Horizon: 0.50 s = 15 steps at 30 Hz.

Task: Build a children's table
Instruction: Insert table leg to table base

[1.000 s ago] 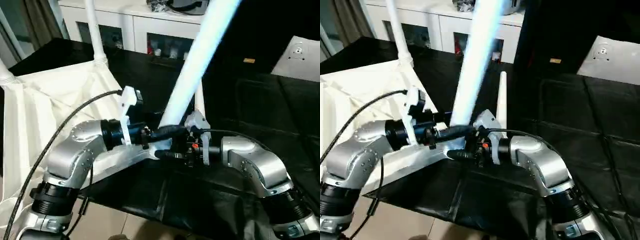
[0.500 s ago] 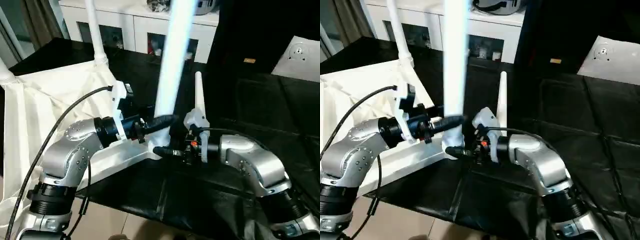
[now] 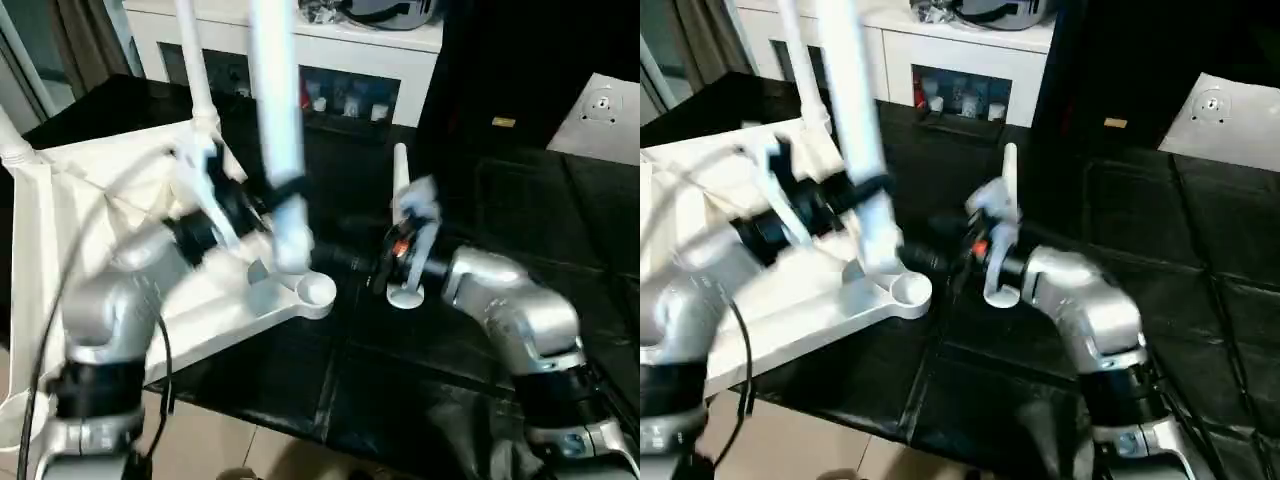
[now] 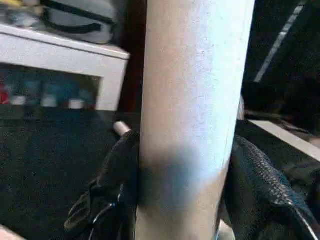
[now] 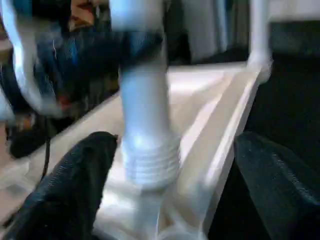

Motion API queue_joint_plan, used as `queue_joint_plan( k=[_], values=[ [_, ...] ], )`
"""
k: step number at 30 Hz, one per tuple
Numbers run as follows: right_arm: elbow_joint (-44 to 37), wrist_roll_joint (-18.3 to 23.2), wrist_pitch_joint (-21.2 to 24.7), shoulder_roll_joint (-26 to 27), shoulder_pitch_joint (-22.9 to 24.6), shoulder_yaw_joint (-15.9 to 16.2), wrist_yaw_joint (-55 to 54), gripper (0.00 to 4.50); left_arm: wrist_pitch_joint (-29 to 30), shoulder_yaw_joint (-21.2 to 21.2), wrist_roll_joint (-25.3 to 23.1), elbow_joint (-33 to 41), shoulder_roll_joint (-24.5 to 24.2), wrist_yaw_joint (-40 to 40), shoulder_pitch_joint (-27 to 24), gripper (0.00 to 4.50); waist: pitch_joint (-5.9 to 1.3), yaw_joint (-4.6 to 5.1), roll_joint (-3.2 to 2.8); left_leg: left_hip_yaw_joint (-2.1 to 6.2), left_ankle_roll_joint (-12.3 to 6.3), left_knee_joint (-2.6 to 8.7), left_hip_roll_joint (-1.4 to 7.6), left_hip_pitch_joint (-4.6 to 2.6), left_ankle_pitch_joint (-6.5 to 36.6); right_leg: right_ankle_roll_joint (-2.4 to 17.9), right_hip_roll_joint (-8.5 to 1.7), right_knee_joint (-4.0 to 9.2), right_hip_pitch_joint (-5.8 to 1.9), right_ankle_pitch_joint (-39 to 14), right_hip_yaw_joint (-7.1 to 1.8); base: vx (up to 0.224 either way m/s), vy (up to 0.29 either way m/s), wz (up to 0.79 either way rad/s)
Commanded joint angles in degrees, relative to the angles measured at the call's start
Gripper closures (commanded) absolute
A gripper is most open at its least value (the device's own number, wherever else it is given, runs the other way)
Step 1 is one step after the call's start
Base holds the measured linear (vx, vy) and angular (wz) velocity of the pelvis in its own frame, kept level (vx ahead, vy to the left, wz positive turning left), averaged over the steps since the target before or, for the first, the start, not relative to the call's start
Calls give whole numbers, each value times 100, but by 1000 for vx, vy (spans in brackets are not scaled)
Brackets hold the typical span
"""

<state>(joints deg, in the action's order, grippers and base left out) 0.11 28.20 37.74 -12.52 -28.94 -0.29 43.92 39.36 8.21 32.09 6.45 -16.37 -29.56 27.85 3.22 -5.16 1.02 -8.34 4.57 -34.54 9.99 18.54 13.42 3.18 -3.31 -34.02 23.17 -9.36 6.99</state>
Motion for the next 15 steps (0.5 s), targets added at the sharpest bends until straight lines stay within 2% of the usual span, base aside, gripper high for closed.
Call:
queue_joint_plan(
  k=[1, 4, 8, 10, 15],
  values=[
    [-108, 158, 204, -5, -44, -122, -95, 3, 121, 39, 143, 190, -15, 79, 120, 252, -405, -32, -26, 36, -332, 349, 241, 109, -74, 467, -485, 392, -414, -1574, -378, 0, 0, 0],
    [-134, -79, 341, -141, -88, 164, -24, 0, 224, -14, 179, 282, 7, 126, 162, 252, -416, -33, 7, 37, -342, 341, 244, 125, -144, 462, -489, 379, -428, -1495, -379, 0, 0, 0],
    [-137, -167, 298, -121, -96, 327, -60, 0, 292, -36, 162, 343, 25, 158, 173, 252, -406, -39, 7, 27, -323, 341, 225, 131, -93, 376, -496, 406, -427, -1680, -375, 0, 0, 0],
    [-92, -342, 340, -60, -171, 654, -170, 0, 379, -193, 88, 484, -12, 196, 197, 252, -406, -40, -2, 35, -293, 343, 231, 134, -103, 332, -498, 401, -426, -1724, -370, 0, 0, 0],
    [31, -407, 392, 131, -314, 801, -339, 0, 342, -533, -141, 651, -108, 201, 171, 252, -399, -31, -7, 42, -259, 354, 240, 122, -40, 290, -496, 408, -405, -1788, -376, 0, 0, 0]
  ],
)
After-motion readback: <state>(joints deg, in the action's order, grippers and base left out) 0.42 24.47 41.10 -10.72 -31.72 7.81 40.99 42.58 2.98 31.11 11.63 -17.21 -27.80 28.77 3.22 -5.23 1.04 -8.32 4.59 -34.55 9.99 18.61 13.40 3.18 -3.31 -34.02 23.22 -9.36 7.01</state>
